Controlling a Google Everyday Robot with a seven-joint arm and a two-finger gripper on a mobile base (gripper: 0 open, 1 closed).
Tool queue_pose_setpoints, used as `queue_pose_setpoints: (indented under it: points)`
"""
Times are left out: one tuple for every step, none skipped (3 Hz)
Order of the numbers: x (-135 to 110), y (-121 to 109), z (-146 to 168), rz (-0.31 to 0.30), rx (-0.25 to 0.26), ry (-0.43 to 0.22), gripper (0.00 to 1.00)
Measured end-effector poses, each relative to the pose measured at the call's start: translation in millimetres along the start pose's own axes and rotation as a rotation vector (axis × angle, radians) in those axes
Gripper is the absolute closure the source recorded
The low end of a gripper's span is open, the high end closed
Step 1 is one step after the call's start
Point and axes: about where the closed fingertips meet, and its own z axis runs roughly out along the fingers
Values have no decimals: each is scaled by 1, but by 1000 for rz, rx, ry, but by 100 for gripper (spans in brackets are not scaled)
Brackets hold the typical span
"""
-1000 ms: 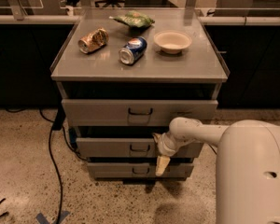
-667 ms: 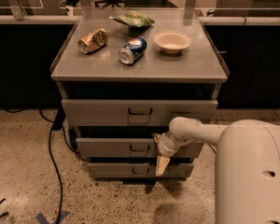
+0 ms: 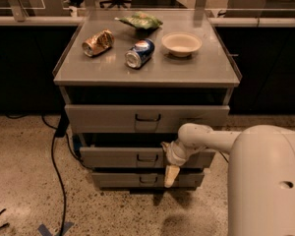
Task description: Open middle drawer
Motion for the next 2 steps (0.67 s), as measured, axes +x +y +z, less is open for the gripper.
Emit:
queue_pose_setpoints:
  points:
    - [-14,43,-30,62,-11,8,0]
    - [-12,40,-25,59,-10,6,0]
